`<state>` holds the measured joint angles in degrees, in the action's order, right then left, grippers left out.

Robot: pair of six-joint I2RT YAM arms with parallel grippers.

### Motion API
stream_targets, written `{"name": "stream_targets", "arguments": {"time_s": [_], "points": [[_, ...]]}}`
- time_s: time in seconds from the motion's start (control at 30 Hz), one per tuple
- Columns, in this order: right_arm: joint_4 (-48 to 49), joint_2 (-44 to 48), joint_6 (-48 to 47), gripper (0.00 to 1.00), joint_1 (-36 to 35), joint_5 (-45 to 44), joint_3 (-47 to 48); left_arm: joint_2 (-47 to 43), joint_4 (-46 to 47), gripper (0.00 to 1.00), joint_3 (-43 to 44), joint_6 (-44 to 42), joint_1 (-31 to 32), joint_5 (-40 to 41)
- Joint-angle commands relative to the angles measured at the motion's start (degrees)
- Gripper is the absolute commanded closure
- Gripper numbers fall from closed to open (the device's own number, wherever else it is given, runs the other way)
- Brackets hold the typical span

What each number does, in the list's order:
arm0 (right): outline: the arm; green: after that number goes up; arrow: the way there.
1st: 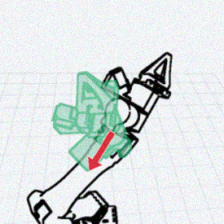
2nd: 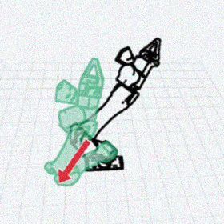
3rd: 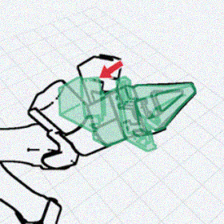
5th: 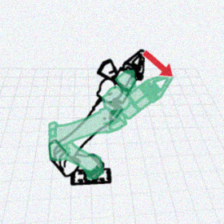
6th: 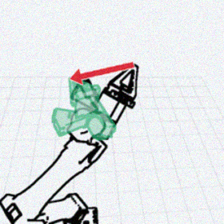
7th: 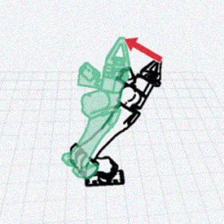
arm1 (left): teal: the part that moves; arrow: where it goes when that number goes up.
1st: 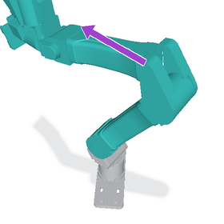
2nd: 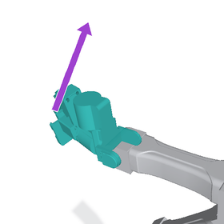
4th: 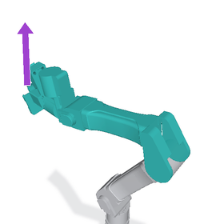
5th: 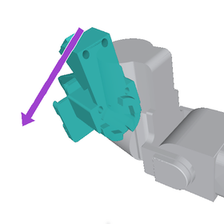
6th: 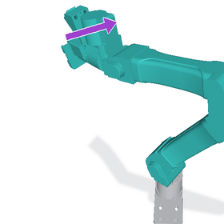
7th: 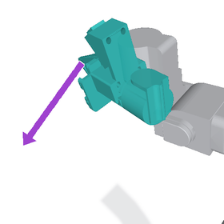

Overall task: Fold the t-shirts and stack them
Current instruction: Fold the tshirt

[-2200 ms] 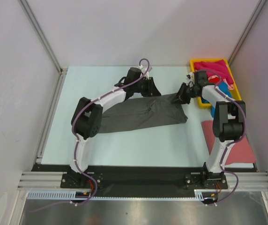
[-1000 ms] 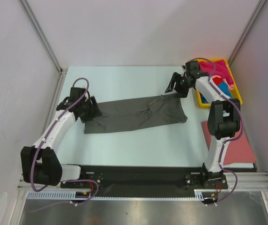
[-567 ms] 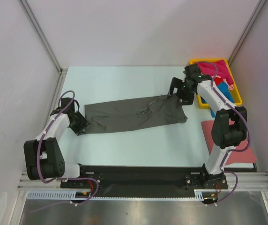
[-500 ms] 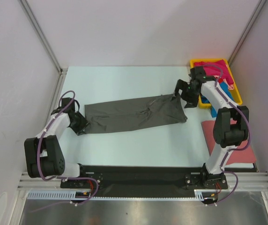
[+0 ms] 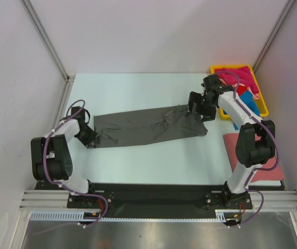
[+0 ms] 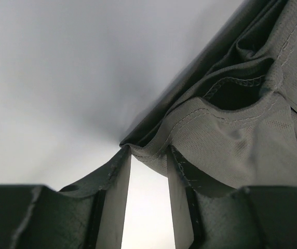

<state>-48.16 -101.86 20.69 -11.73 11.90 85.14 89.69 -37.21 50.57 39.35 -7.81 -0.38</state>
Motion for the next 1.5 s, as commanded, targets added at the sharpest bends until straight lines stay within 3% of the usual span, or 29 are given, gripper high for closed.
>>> {"name": "stream_targets", "arguments": {"time_s": [0.0, 0.1, 0.23, 0.33, 0.4, 0.67, 0.77, 0.8, 0.83, 1.03, 1.1, 1.27, 1.4, 1.47], "points": [[0.00, 0.97, -1.09, 0.05, -1.01, -0.65, -0.07, -0.65, 0.65, 0.60, 1.99, 1.52, -0.54, 2.40], [0.17, -0.70, 0.40, 0.05, -1.90, -0.91, 0.46, -0.57, 0.56, 0.64, 1.20, 1.60, -0.54, 2.67], [-1.23, -3.42, 8.12, 0.09, -3.56, -7.58, 3.09, -1.44, 0.65, 1.00, -1.17, 3.44, -0.54, 1.35], [1.13, -4.39, 16.91, 0.24, -4.18, -9.18, 2.93, -5.90, 1.09, 1.00, -6.94, 6.51, -0.54, 1.00], [2.10, -5.70, 22.61, 0.24, -4.71, -8.65, 2.92, -8.90, 0.91, 1.00, -10.12, 9.06, -0.54, 0.82], [4.48, -8.71, 30.11, 0.20, -6.12, -5.57, 2.49, -20.69, 3.99, 1.00, -23.92, 20.85, -0.54, -6.03], [5.62, -4.76, 29.76, 0.19, -5.77, -8.12, -1.37, -22.71, 2.85, 0.87, -24.99, 20.94, -0.54, -7.61], [6.41, -3.70, 29.67, 0.19, -5.50, -7.95, -4.52, -24.28, 2.50, 0.79, -25.16, 20.68, -0.36, -7.70], [7.46, -2.91, 29.59, 0.19, -4.37, -7.42, -5.77, -25.26, 1.19, 0.63, -25.17, 20.41, -0.27, -7.88], [9.57, 1.83, 29.85, 0.20, -2.07, -7.94, -13.14, -30.96, -7.24, 0.41, -21.13, 16.99, 2.18, -5.51], [9.93, 4.72, 31.24, 0.22, -1.99, -9.52, -15.08, -31.76, -10.15, 0.32, -17.62, 14.45, 3.59, -1.23], [12.47, 8.43, 34.59, 0.24, 1.17, -8.83, -22.63, -32.56, -11.93, 0.29, -8.32, 6.63, 3.86, 7.06], [14.06, 8.09, 32.93, 0.28, 2.50, -11.10, -23.88, -30.54, -7.01, 0.30, -1.71, -5.39, 3.95, 4.26], [14.41, 6.60, 31.88, 0.31, 2.67, -11.81, -23.53, -29.84, -5.42, 0.31, 0.92, -7.18, 4.21, 2.50]]}}
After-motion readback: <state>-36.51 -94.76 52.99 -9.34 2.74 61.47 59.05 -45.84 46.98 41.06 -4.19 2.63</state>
